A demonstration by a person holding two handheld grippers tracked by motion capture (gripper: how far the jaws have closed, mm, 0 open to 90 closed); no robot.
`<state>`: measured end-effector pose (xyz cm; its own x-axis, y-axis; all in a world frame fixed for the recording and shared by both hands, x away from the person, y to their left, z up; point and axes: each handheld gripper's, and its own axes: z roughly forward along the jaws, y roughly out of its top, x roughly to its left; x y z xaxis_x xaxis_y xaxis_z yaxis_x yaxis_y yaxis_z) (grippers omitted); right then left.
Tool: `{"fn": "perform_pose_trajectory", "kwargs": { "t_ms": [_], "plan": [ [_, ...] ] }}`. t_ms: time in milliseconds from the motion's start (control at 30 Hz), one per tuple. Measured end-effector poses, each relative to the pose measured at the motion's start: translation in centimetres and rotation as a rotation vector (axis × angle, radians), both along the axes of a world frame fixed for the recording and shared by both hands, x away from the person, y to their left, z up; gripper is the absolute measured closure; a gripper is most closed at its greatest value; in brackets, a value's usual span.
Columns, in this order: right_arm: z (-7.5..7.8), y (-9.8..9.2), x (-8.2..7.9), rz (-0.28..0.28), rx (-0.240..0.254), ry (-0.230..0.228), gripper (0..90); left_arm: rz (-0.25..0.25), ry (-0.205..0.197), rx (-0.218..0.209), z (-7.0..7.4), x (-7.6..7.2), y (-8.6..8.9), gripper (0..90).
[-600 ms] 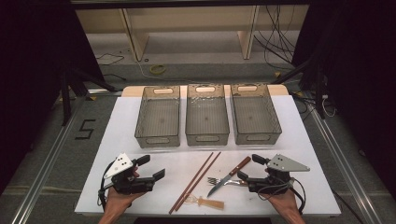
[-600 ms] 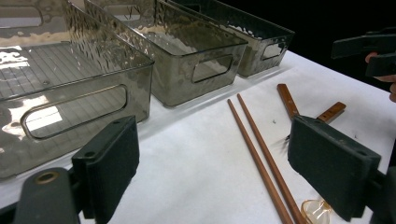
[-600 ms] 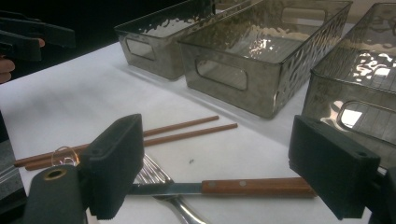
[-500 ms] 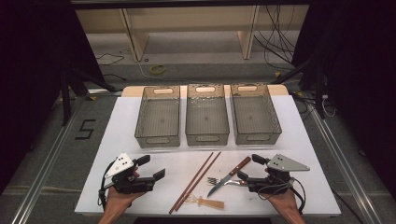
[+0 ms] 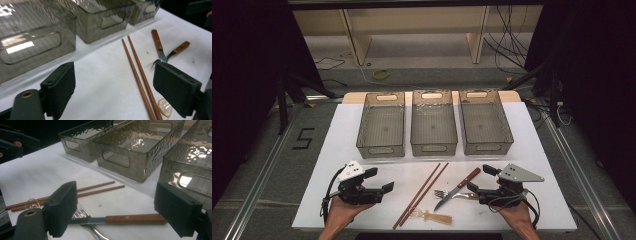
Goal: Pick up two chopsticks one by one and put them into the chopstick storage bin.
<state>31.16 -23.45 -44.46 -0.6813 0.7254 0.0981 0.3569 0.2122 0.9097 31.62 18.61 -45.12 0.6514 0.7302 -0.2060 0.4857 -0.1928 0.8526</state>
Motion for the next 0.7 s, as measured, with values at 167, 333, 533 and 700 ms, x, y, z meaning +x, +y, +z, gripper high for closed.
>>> {"fn": "perform_pose_trajectory", "kwargs": {
  "t_ms": [167,333,533,700],
  "plan": [
    [-0.1,0.1,0.1,0.005,-0.012,0.007,20.2,-0.027,0.085,0.119,0.4,0.8,-2.1,19.0],
    [-0.1,0.4,0.1,0.022,-0.031,0.008,20.2,-0.044,0.166,0.181,0.2,2.0,-3.7,21.3],
    [-0.2,0.4,0.1,0.028,-0.039,0.024,20.2,-0.072,0.219,0.247,-0.3,2.8,-5.6,25.4],
    [-0.2,0.4,0.2,0.029,-0.041,0.026,20.2,-0.087,0.262,0.297,-0.8,3.2,-6.6,28.6]
  ]
}}
